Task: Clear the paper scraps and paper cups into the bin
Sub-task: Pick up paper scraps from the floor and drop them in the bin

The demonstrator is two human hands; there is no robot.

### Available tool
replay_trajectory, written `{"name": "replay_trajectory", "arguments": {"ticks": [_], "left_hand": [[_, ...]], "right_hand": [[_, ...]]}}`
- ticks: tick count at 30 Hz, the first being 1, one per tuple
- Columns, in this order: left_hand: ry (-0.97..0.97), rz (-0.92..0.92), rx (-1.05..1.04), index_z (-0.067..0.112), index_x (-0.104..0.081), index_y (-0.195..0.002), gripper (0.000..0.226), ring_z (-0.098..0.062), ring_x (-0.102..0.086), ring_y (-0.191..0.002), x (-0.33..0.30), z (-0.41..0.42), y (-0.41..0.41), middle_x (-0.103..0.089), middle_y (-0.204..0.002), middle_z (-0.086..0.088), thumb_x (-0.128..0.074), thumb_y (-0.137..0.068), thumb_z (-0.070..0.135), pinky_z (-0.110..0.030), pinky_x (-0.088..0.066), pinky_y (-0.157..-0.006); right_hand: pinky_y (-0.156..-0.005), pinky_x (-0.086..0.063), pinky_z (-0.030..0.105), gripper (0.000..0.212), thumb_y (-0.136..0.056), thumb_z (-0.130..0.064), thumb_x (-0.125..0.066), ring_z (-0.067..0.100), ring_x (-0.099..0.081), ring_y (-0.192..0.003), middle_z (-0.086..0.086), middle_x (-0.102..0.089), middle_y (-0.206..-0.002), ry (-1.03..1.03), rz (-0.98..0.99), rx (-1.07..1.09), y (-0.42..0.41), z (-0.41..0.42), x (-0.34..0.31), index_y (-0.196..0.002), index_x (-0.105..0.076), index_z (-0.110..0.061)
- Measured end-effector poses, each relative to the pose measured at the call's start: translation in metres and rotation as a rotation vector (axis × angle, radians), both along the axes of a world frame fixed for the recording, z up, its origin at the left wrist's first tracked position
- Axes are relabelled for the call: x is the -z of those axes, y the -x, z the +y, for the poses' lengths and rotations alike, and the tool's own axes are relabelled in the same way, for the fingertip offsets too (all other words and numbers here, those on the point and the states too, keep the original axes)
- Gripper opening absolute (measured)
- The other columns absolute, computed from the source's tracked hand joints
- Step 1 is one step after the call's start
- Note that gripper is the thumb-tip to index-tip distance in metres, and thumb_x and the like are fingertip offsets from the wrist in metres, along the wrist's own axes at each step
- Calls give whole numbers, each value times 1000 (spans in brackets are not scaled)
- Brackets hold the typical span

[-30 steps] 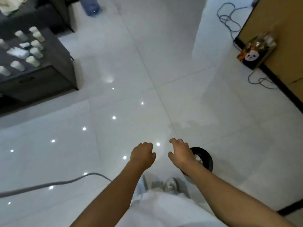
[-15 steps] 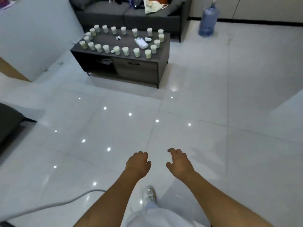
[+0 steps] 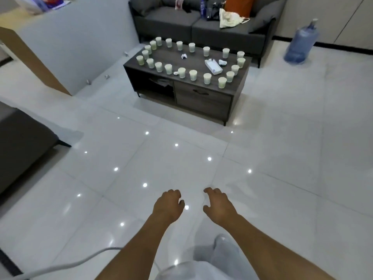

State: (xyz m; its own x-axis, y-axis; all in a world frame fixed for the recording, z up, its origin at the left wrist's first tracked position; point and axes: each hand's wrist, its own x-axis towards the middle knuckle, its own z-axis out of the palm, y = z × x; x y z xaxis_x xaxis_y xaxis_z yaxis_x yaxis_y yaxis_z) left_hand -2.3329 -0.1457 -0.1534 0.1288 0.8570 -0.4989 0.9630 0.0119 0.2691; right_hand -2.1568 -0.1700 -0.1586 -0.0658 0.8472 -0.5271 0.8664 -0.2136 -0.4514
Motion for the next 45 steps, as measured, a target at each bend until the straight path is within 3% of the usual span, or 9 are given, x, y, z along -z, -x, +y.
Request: {"name": "replay_trajectory", "arguments": {"ticks": [18,24,34,39,41,45], "left_hand": [[-22,-64,-399,15,-53,-125,35,-21,-52,-112,-14,321,70,-55,-120,-4,-43,-97,33,-31,-45,-90],[-15,-112,-524,14,-55,-123,35,-21,-55,-110,-3,420,140,-56,-121,-5,-46,-95,32,-31,-46,-91],[-53,-105,-562,13,-51,-128,37,-21,-52,-115,-8,614,306,-54,-123,-5,-44,-97,32,-30,-45,-91],[-38,-96,-571,13,-52,-126,36,-21,-52,-113,-17,672,349,-55,-122,-5,-44,-96,32,-33,-46,-91],[-19,-100,-613,14,-52,-126,36,-21,-51,-114,-2,762,401,-54,-122,-5,-44,-97,32,-33,-45,-91],[-43,-104,-621,14,-52,-126,36,-21,-51,-113,-5,812,428,-54,-122,-5,-44,-96,32,-30,-45,-89]], "right_hand": [[-96,-47,39,57,-93,-24,-53,27,-46,-121,9,-42,-136,-21,-13,-319,62,401,-10,-145,-30,-19],[-95,-47,37,58,-92,-24,-53,27,-45,-120,8,-42,-136,-14,-12,-421,137,514,0,-145,-30,-20],[-90,-49,38,56,-92,-23,-52,25,-45,-119,6,-42,-134,-4,-9,-427,302,710,-4,-144,-31,-21],[-88,-47,35,57,-91,-23,-53,25,-45,-119,6,-43,-134,-8,10,-457,355,774,-13,-143,-32,-21],[-89,-47,36,57,-91,-23,-53,26,-45,-119,8,-43,-134,1,7,-465,406,868,6,-143,-32,-21],[-92,-48,37,57,-91,-22,-54,27,-45,-120,8,-43,-133,2,6,-497,431,920,2,-143,-32,-20]]}}
